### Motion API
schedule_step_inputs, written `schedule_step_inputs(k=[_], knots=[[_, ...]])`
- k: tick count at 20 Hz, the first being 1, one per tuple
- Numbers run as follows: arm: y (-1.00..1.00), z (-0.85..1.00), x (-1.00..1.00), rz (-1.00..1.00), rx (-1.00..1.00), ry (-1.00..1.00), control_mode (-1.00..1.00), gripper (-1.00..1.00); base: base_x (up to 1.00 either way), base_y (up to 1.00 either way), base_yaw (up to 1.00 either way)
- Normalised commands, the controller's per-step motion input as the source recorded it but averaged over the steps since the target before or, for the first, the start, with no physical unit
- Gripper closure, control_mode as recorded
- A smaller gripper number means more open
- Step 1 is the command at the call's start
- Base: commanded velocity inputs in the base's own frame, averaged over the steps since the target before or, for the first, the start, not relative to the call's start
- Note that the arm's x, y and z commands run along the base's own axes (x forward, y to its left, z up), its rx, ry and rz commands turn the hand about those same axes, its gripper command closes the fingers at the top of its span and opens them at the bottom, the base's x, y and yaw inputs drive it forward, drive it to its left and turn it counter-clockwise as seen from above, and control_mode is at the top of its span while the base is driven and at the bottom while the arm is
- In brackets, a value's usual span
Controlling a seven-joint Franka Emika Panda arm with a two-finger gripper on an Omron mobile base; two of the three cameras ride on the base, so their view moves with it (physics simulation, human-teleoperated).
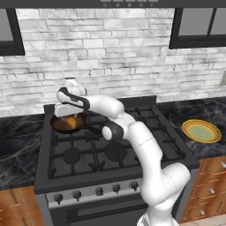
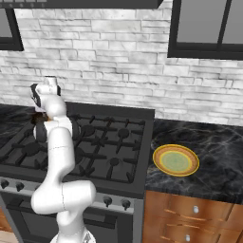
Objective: Pick the croissant and place it on the pan. Then turn on the stove to warm the croissant.
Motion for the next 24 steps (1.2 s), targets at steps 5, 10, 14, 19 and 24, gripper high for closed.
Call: schedule_step_inputs(k=[5,10,14,19,24], knots=[[-0.07,0.31,-0.33,0.00,0.00,0.01,-1.00,-1.00,0.00,0.00,0.00],[-0.28,-0.09,-0.65,0.00,0.00,-0.04,-1.00,-1.00,0.00,0.00,0.00],[-0.32,-0.45,-0.50,0.03,0.00,-0.09,-1.00,-1.00,0.00,0.00,0.00],[-0.48,-0.49,-0.15,0.06,0.10,-0.24,-1.00,-1.00,0.00,0.00,0.00],[-0.55,-0.06,0.00,0.07,0.27,-0.59,-1.00,-1.00,0.00,0.00,0.00]])
